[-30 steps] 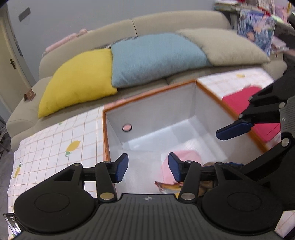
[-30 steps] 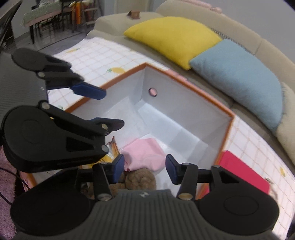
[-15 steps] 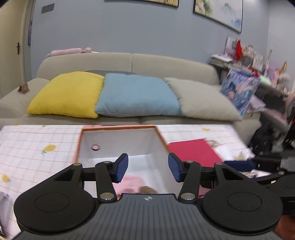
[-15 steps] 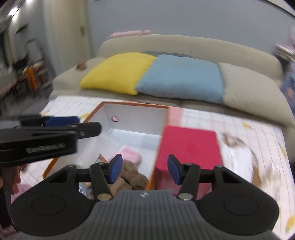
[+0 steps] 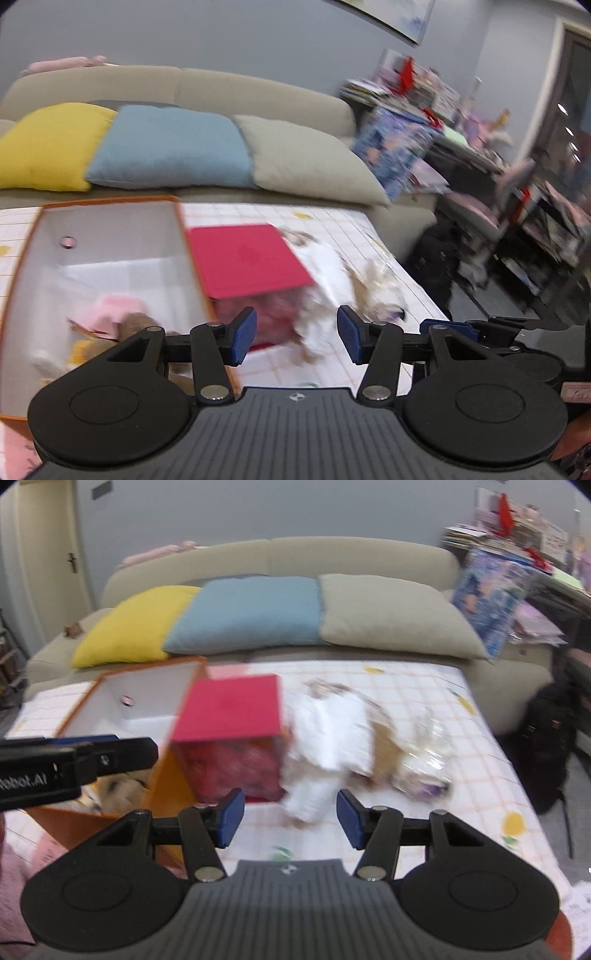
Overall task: Organize soft objects
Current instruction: 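Move both tools away from the box back over the table, then approach the white plastic bag bundle with the right tool while the left tool approaches the crumpled white paper, then close the right tool on the plastic bag bundle while the left tool grasps the crumpled paper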
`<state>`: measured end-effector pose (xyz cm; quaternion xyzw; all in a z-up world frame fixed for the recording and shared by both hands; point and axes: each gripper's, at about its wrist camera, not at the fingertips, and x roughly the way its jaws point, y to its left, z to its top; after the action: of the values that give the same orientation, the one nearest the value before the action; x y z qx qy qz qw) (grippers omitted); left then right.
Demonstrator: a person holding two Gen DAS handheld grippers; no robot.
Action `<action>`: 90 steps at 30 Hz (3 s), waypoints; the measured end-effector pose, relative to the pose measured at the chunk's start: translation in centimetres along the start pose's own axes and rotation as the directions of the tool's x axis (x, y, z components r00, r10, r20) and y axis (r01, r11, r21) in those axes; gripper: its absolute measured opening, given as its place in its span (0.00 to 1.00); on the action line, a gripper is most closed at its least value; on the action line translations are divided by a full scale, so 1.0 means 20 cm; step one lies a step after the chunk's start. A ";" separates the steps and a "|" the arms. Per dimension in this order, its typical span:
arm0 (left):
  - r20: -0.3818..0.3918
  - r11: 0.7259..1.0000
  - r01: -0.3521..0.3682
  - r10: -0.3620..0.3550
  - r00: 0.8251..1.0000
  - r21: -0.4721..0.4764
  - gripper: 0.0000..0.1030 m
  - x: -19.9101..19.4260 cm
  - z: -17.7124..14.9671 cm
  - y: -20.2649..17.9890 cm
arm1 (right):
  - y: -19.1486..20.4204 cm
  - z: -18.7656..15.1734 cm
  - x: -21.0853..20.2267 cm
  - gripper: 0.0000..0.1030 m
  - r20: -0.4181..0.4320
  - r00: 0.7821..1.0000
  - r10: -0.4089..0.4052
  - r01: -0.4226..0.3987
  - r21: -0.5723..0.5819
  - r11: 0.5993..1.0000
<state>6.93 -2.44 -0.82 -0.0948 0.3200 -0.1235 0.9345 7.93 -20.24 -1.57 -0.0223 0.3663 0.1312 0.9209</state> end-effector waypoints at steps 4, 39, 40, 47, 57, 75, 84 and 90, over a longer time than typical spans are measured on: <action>-0.051 0.999 0.026 -0.025 0.998 0.028 0.58 0.08 -0.02 -0.09 | -0.11 -0.07 0.03 0.54 -0.034 0.994 -0.102 0.103 0.016 0.995; -0.171 0.676 -0.010 0.201 0.964 0.737 0.67 0.87 -0.09 -0.57 | -0.65 -0.04 0.61 0.54 -0.054 0.990 -0.128 0.138 0.267 0.954; -0.174 0.659 -0.007 0.209 0.962 0.752 0.67 0.89 -0.11 -0.58 | -0.66 -0.04 0.61 0.54 -0.055 0.991 -0.123 0.134 0.274 0.952; -0.047 0.461 -0.149 0.386 0.921 0.875 0.68 1.06 -0.29 -0.64 | -0.71 -0.04 0.63 0.54 -0.062 0.994 -0.095 0.110 0.328 0.938; 0.033 0.341 -0.214 0.466 0.884 0.915 0.44 1.13 -0.38 -0.63 | -0.68 0.00 0.67 0.70 -0.011 0.989 -0.145 0.144 0.233 0.962; -0.002 0.742 -0.213 0.278 0.961 0.636 0.11 0.76 -0.06 -0.57 | -0.75 -0.01 0.85 0.36 -0.100 0.985 -0.141 0.159 0.202 0.966; -0.030 0.880 -0.093 0.121 0.992 0.466 0.11 0.55 0.07 -0.55 | -0.72 0.00 0.72 0.22 -0.049 0.987 -0.156 0.162 0.182 0.970; -0.017 0.923 -0.010 0.018 1.000 0.386 0.11 0.40 0.09 -0.52 | -0.71 -0.01 0.56 0.21 -0.030 0.982 -0.184 0.186 0.219 0.958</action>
<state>12.37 -14.42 -1.43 0.0943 0.2995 -0.1784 0.9325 19.19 -31.42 -10.14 0.0456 0.3791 0.0027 0.9242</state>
